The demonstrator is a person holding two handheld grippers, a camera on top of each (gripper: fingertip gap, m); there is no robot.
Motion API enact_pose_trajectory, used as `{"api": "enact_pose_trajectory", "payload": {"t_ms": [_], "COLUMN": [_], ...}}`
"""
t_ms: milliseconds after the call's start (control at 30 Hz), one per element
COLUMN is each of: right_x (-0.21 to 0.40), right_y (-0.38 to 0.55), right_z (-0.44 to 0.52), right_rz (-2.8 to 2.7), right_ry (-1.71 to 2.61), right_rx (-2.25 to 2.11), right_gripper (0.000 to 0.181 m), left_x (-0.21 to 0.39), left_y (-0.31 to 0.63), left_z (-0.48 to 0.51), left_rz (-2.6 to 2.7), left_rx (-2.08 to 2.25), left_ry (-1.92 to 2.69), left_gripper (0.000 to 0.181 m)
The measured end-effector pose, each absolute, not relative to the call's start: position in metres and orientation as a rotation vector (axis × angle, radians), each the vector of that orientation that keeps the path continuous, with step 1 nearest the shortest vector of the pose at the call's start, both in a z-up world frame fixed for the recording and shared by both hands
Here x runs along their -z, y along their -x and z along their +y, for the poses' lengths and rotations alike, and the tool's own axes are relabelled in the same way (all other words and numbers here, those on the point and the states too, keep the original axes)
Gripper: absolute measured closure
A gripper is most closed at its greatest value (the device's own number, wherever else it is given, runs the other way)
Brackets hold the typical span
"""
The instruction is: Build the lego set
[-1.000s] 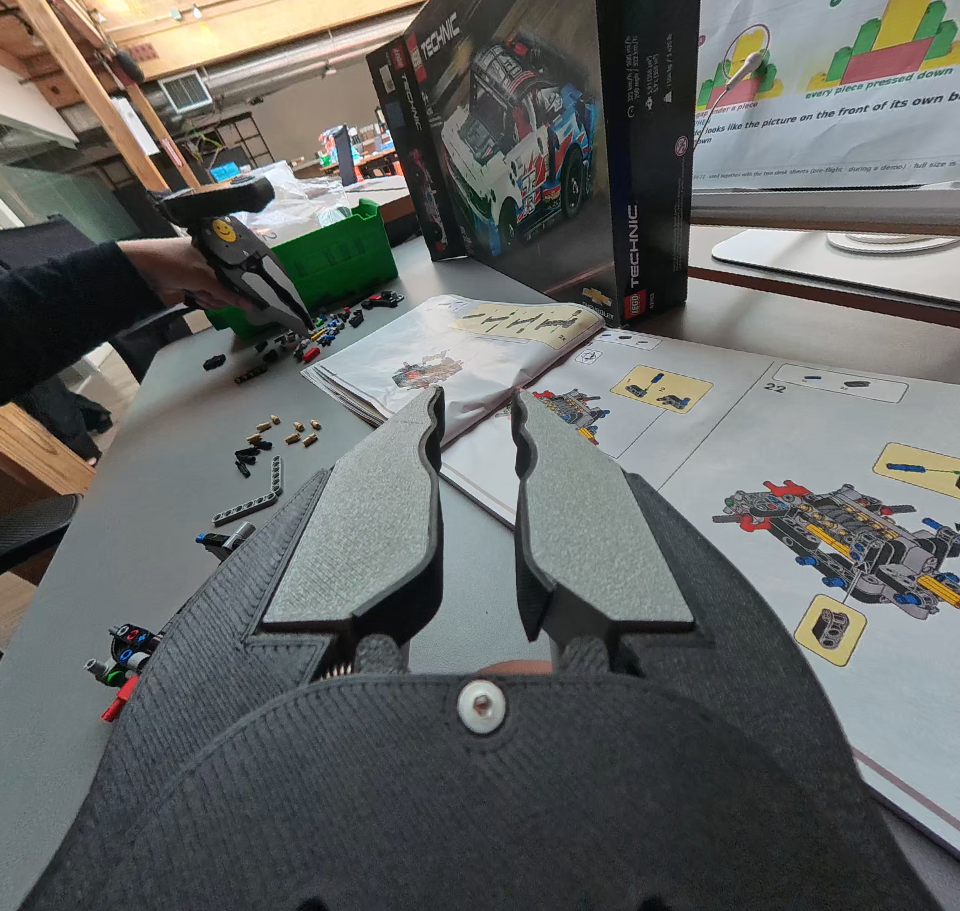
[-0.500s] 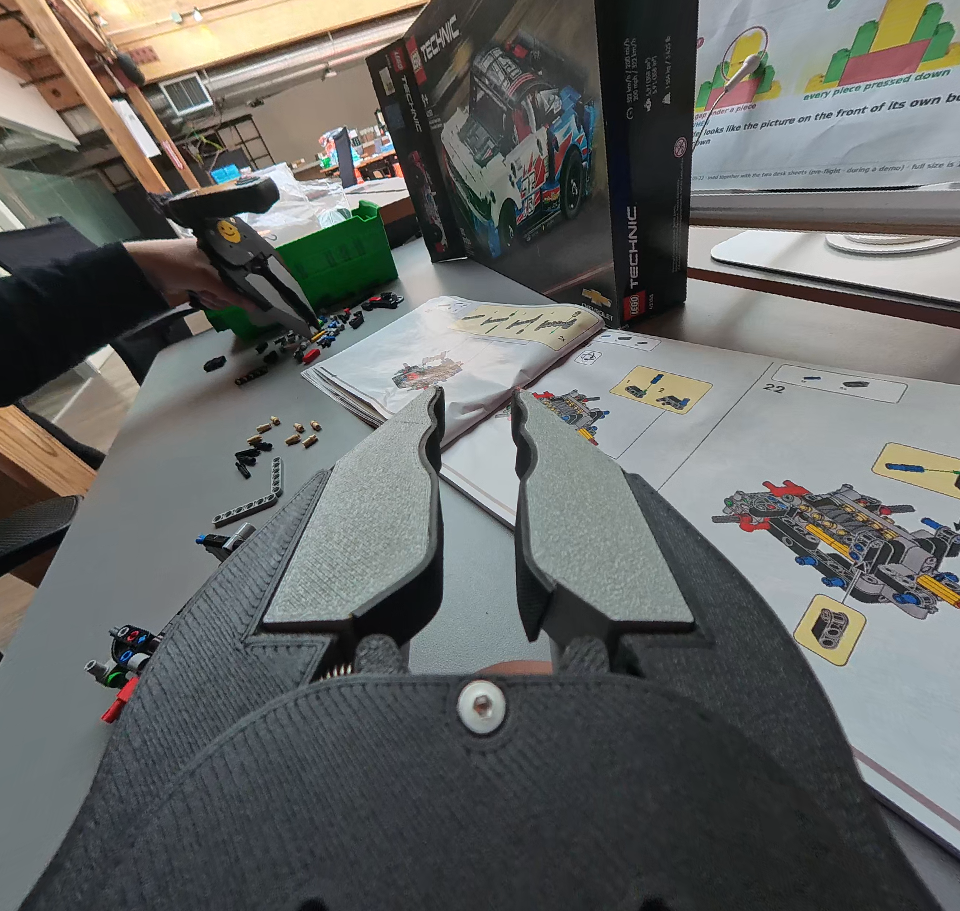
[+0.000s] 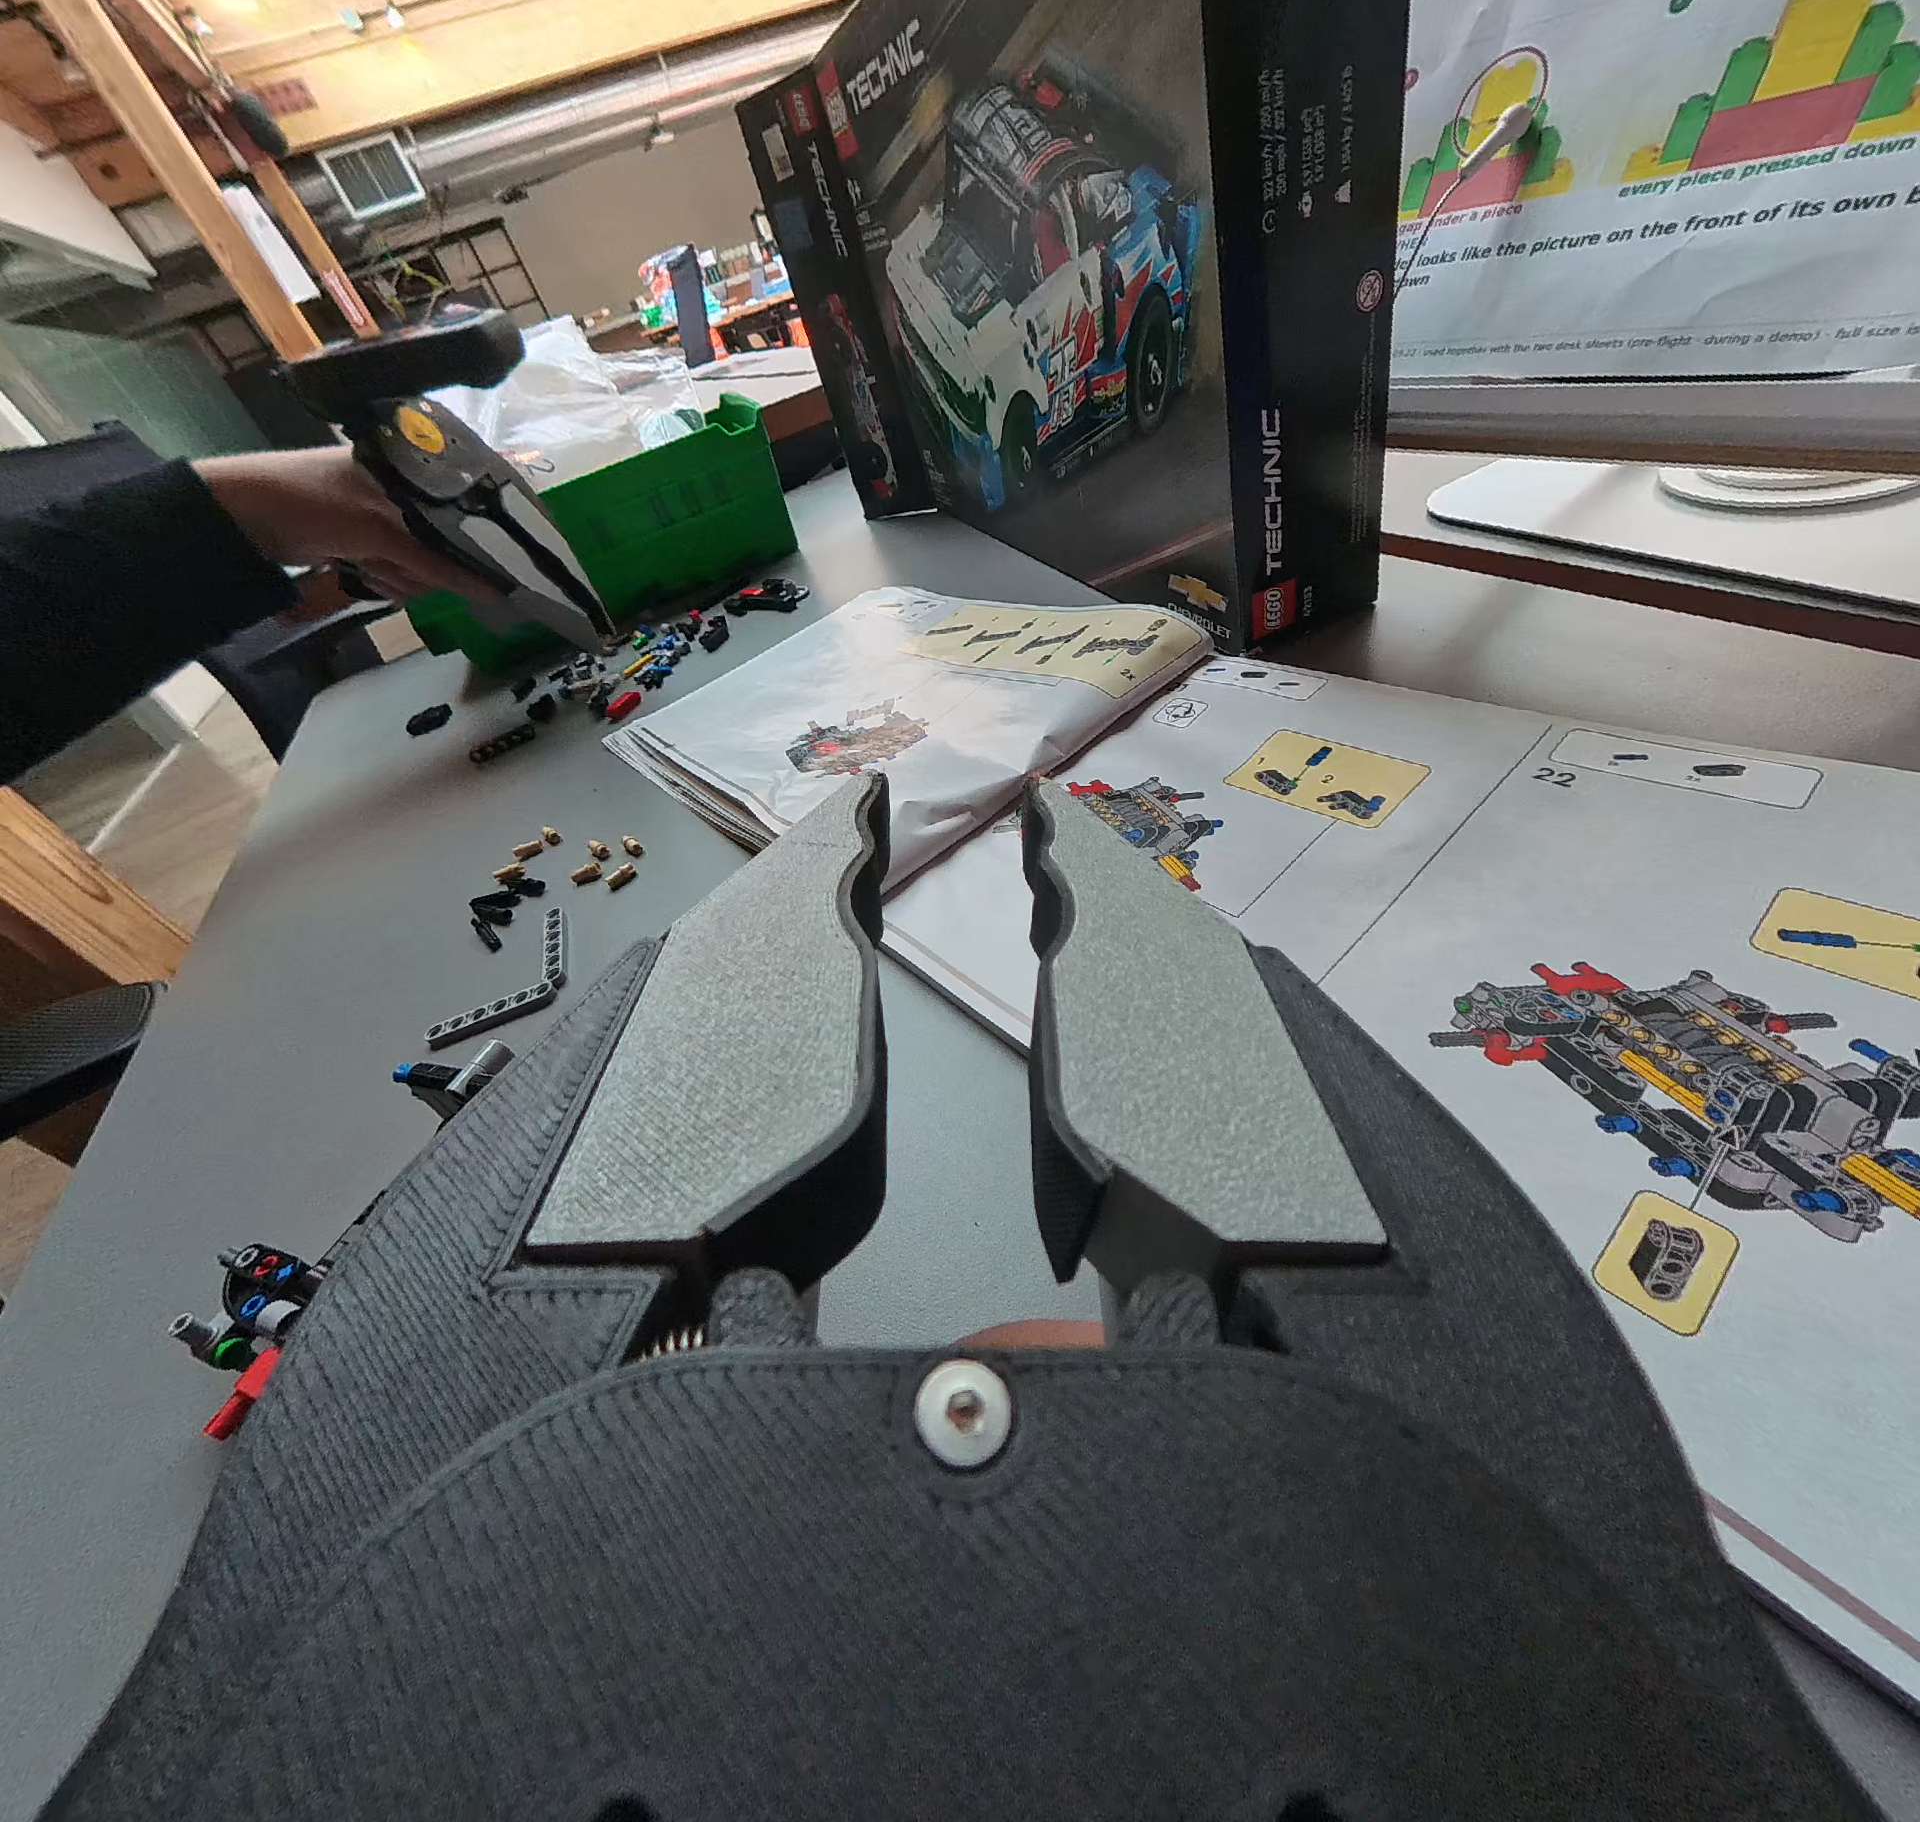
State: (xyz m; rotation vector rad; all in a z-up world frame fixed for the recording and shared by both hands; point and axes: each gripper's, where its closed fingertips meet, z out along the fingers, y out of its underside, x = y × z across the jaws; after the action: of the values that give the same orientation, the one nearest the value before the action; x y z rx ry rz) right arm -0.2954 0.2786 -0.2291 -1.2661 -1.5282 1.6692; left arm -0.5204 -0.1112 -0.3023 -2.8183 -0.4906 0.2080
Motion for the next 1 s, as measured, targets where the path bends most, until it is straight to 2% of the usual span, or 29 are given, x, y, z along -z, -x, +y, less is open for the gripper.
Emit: {"api": "enact_pose_trajectory", "payload": {"t_ms": [200,433,700,800,1000], "right_x": [0.229,0.230,0.230,0.231,0.232], "right_y": [0.295,0.295,0.295,0.295,0.295], "right_z": [0.278,0.277,0.276,0.275,0.275], "right_rz": [-1.531,-1.541,-1.551,-1.562,-1.566], "right_ry": [1.266,1.260,1.261,1.255,1.265], "right_rx": [-1.669,-1.659,-1.659,-1.650,-1.656], "right_gripper": [0.159,0.159,0.159,0.159,0.159], "left_x": [0.266,0.293,0.314,0.319,0.308], "left_y": [0.458,0.343,0.329,0.335,0.335], "left_z": [-0.072,-0.014,-0.006,-0.013,-0.014], "left_rz": [-0.299,0.085,0.102,0.102,0.093], "left_rx": [-0.162,0.006,0.012,-0.047,-0.017], "left_ry": [2.738,2.773,2.808,2.845,2.809], "left_gripper": [0.171,0.170,0.170,0.164,0.162]}}
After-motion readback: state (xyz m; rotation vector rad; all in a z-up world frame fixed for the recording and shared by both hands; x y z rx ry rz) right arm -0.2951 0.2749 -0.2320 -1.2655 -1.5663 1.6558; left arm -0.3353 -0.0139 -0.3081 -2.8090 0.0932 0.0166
